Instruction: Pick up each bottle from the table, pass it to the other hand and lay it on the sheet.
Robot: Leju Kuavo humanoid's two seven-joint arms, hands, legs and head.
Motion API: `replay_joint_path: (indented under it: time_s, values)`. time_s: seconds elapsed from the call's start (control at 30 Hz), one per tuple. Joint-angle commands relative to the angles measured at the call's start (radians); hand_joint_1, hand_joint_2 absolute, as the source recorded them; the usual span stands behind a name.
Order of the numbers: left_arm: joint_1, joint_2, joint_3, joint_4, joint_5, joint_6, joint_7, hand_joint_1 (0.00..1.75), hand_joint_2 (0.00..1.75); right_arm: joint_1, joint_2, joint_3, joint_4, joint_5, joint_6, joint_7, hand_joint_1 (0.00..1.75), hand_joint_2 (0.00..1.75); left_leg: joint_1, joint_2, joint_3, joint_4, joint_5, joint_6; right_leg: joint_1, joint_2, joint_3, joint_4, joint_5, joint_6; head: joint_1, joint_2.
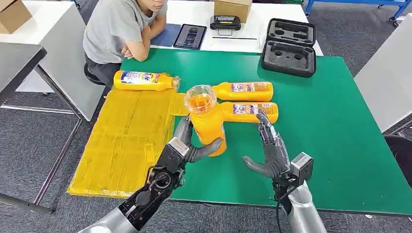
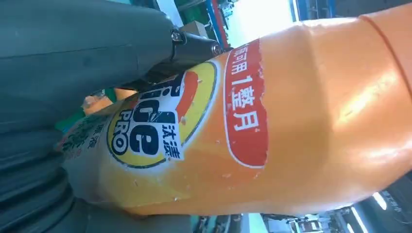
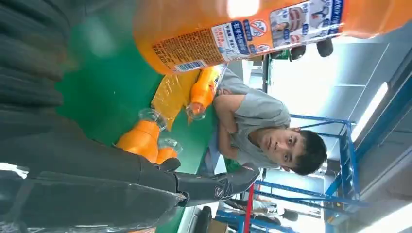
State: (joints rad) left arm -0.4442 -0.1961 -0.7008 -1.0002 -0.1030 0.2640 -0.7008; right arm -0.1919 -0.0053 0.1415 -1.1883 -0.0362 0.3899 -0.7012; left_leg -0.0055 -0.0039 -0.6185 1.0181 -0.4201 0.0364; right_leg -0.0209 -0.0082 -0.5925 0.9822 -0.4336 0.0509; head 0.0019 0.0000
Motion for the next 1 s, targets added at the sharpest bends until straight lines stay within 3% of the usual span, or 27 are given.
replay_joint_path:
  time_s: [0.03, 0.2, 0.4, 0.5, 0.53, 0.63, 1.0]
  values:
    - [-0.053, 0.038, -0.050, 0.062, 0.001, 0.001, 0.003, 1.75, 1.75, -0.021, 0.009, -0.020, 0.048, -0.002, -0.002, 0.003, 0.00, 1.75, 0.001, 0.001, 0.004, 0.000, -0.001, -0.002, 0.001, 0.001, 0.004, -0.001, -0.001, -0.002, 0.000, 0.000]
    - [-0.090, 0.080, -0.103, 0.094, -0.076, 0.105, 0.003, 1.75, 1.75, -0.017, 0.017, -0.034, 0.076, 0.004, 0.003, 0.003, 0.00, 1.75, 0.001, 0.000, 0.003, -0.001, -0.001, -0.002, 0.001, 0.001, 0.003, -0.001, 0.000, -0.002, 0.000, 0.000]
    - [-0.183, 0.103, -0.123, 0.334, -0.267, 0.256, 0.007, 1.75, 1.75, -0.012, 0.027, -0.031, 0.096, 0.020, 0.004, 0.003, 0.00, 1.75, 0.001, 0.001, 0.004, -0.001, -0.001, -0.002, 0.001, 0.001, 0.004, -0.001, 0.000, -0.002, 0.000, 0.000]
    - [-0.253, 0.130, -0.165, 0.448, -0.435, 0.293, 0.093, 1.75, 1.75, -0.009, 0.025, -0.037, 0.106, 0.019, 0.001, 0.003, 0.00, 1.75, 0.002, 0.002, 0.006, -0.001, -0.001, -0.002, 0.002, 0.002, 0.005, -0.002, 0.000, -0.003, 0.001, 0.000]
    - [-0.311, 0.154, -0.214, 0.506, -0.569, 0.360, 0.219, 1.75, 1.75, -0.003, 0.031, -0.049, 0.107, 0.007, 0.014, 0.003, 0.00, 1.75, 0.003, 0.002, 0.007, -0.001, -0.002, -0.003, 0.003, 0.002, 0.007, -0.001, -0.001, -0.003, 0.000, 0.000]
    - [-0.401, 0.209, -0.211, 0.538, -0.657, 0.353, 0.289, 1.75, 1.75, 0.004, 0.049, -0.055, 0.105, 0.013, 0.016, 0.003, 0.00, 1.75, 0.002, 0.001, 0.003, 0.000, 0.000, -0.002, 0.002, 0.001, 0.003, 0.000, 0.000, -0.002, 0.000, 0.000]
    - [-0.399, 0.249, -0.182, 0.536, -0.907, 0.271, 0.501, 1.75, 1.75, -0.002, 0.083, -0.069, 0.138, 0.023, 0.028, 0.003, 0.00, 1.75, 0.003, 0.004, 0.005, 0.001, -0.001, -0.003, 0.003, 0.005, 0.004, 0.000, 0.001, -0.005, 0.000, 0.000]
